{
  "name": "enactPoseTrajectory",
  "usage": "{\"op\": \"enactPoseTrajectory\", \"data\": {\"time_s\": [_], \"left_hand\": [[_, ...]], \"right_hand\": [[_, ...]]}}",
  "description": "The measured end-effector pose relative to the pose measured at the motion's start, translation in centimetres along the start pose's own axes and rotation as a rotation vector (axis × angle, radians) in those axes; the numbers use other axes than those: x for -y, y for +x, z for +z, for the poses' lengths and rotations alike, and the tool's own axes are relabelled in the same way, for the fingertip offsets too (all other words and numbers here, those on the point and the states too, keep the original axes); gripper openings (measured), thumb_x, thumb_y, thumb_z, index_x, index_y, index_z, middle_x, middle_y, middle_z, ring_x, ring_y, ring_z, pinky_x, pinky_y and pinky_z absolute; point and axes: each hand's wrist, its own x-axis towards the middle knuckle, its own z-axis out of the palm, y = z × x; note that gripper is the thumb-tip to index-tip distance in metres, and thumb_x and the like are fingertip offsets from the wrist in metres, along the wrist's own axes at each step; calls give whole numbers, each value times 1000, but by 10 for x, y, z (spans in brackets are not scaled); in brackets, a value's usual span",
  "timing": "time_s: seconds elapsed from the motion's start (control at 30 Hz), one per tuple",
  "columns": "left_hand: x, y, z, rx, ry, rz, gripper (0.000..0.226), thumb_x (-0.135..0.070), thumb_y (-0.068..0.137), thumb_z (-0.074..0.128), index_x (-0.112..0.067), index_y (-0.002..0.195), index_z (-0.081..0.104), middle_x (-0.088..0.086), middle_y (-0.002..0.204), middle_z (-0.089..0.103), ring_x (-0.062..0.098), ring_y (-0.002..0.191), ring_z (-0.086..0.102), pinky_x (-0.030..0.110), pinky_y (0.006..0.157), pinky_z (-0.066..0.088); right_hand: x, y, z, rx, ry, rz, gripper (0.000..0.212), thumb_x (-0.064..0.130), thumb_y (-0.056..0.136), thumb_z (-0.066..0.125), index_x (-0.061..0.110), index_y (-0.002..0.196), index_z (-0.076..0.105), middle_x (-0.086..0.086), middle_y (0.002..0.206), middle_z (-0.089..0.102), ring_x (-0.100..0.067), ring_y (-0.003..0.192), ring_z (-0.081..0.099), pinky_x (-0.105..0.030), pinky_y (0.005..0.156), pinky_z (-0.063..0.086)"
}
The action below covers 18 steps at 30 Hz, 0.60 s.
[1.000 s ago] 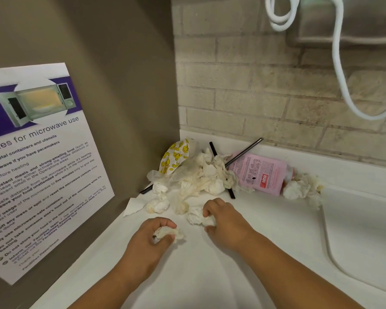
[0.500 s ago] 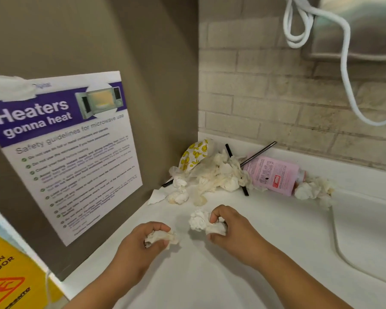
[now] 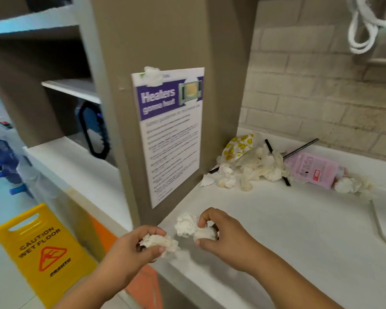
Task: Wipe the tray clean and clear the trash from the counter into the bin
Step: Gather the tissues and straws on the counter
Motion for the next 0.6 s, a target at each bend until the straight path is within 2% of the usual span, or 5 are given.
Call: {"op": "enactPoseTrajectory", "data": {"time_s": [0.17, 0.3, 0.43, 0.5, 0.6], "left_hand": [[48, -37, -67, -53, -10, -67, 24, -1, 78, 72, -14, 98, 68, 9, 88, 72, 12, 71, 64, 22, 67, 55], [93, -59, -107, -124, 119, -138, 23, -12, 79, 73, -28, 95, 67, 2, 84, 71, 14, 64, 57, 28, 63, 46], [135, -74, -128, -192, 224, -222, 26, -19, 76, 75, -35, 94, 64, -3, 90, 67, 15, 60, 53, 21, 54, 39], [155, -79, -132, -224, 232, -272, 27, -20, 75, 75, -32, 95, 63, -6, 91, 65, 12, 69, 58, 19, 56, 40], [189, -83, -134, -258, 184, -393, 27, -22, 74, 76, -31, 96, 62, -5, 89, 66, 12, 75, 62, 22, 59, 44]], "right_hand": [[43, 1, 76, 60, 29, -19, 22, 24, 80, 68, 32, 91, 51, 17, 94, 52, 6, 66, 48, -10, 60, 39], [54, 1, 135, 116, 32, 17, 23, 26, 79, 70, 31, 93, 52, 11, 100, 54, 3, 67, 50, -9, 60, 40], [44, 0, 188, 196, 72, 114, 22, 22, 78, 71, 26, 92, 54, 11, 96, 54, 3, 70, 52, -10, 61, 42], [31, 1, 212, 240, 78, 173, 21, 23, 76, 70, 28, 89, 55, 9, 101, 56, -4, 79, 56, -17, 67, 45], [6, 7, 248, 330, 58, 237, 22, 21, 75, 70, 31, 85, 53, 6, 103, 56, -5, 76, 54, -16, 64, 42]]}}
